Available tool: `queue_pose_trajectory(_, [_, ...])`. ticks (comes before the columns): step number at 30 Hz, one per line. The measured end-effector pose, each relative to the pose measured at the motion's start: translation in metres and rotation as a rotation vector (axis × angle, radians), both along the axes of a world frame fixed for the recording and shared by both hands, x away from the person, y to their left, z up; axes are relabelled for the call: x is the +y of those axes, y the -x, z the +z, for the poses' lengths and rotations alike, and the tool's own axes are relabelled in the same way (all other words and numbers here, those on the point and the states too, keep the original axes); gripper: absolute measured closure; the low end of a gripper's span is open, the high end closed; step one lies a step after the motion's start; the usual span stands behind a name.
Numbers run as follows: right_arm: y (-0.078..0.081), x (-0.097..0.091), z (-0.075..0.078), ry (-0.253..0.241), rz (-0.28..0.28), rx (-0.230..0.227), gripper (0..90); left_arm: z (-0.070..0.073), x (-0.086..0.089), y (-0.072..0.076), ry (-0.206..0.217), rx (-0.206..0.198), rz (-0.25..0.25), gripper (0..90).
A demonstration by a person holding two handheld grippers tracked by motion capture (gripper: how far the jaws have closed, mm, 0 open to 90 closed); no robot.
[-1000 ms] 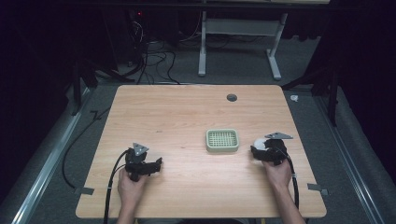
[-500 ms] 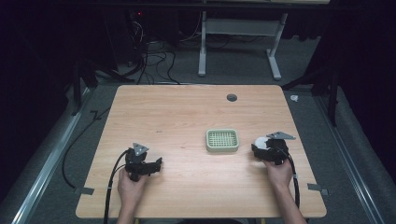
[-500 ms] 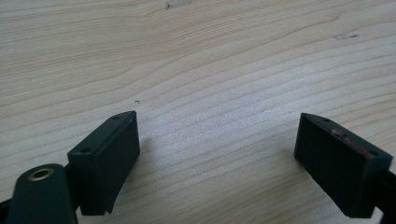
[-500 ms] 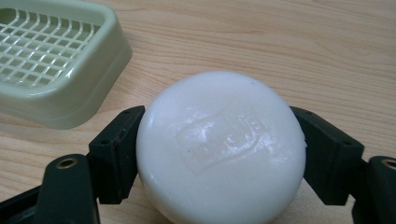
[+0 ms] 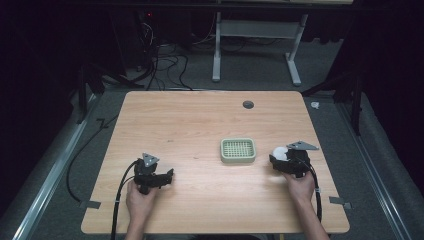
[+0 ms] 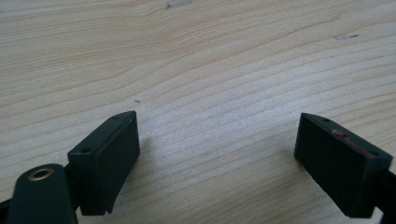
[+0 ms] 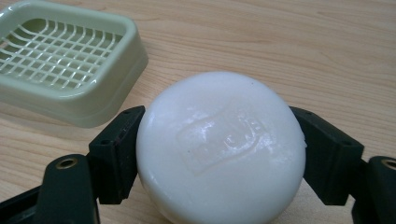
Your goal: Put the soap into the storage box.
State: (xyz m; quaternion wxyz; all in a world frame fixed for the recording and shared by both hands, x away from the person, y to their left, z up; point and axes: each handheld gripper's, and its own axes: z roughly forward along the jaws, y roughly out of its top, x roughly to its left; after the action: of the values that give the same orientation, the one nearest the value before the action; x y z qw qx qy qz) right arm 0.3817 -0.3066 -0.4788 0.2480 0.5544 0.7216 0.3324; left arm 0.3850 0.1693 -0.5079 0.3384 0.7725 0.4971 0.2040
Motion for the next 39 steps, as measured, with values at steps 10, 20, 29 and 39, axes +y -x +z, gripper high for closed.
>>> queue_pose_trajectory(10, [-0.001, 0.002, 0.010, -0.010, 0.022, -0.001, 24.6, 0.000, 0.000, 0.000, 0.000, 0.000, 0.000, 14.6])
queue_pose_trajectory(20, [0.000, 0.008, 0.021, -0.025, 0.051, -0.010, 24.5, 0.000, 0.000, 0.000, 0.000, 0.000, 0.000, 14.6])
queue_pose_trajectory(29, [-0.003, 0.018, 0.029, -0.044, 0.094, -0.017, 24.5, 0.000, 0.000, 0.000, -0.001, 0.001, 0.000, 14.6])
queue_pose_trajectory(39, [-0.010, 0.033, 0.039, -0.046, 0.148, -0.023, 24.5, 0.000, 0.000, 0.000, 0.000, 0.001, 0.000, 14.6])
